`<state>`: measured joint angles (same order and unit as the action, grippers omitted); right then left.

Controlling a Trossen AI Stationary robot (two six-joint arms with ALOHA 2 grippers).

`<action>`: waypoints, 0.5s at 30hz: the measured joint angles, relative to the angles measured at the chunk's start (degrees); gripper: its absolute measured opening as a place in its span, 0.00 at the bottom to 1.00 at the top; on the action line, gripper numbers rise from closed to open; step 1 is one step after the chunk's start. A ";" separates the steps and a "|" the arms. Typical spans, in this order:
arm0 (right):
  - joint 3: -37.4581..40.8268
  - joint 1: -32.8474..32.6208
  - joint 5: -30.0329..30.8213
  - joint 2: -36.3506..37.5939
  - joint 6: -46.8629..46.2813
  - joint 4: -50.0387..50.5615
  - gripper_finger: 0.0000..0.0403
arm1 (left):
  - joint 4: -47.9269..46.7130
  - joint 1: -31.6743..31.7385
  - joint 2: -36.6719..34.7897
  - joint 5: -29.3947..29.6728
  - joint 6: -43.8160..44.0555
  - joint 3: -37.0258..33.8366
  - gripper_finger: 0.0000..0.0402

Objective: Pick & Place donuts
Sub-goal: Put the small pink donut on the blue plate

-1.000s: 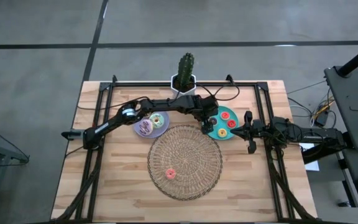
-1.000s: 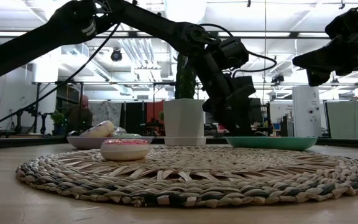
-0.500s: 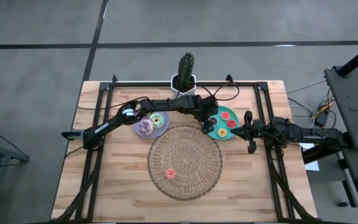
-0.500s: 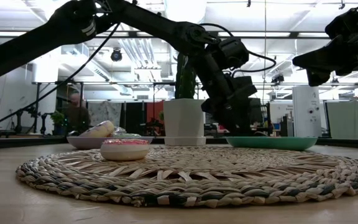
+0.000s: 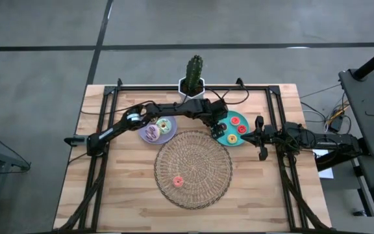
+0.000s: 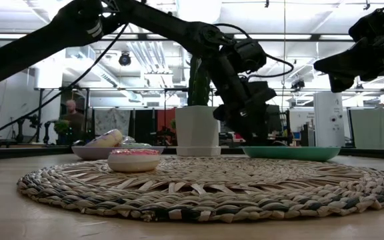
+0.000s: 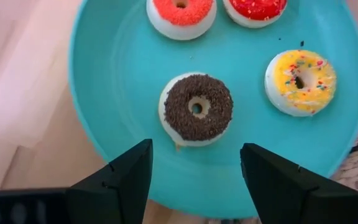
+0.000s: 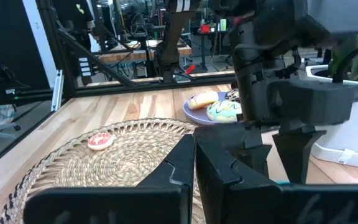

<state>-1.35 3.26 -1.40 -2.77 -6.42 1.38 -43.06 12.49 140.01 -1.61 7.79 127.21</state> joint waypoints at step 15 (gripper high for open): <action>0.00 0.00 0.00 -0.02 0.00 0.00 0.02 | -1.08 -0.11 -3.22 -1.37 2.35 -0.04 0.53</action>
<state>-1.35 3.26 -1.41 -2.79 -6.42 1.38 -44.14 12.38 136.79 -2.97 10.13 127.17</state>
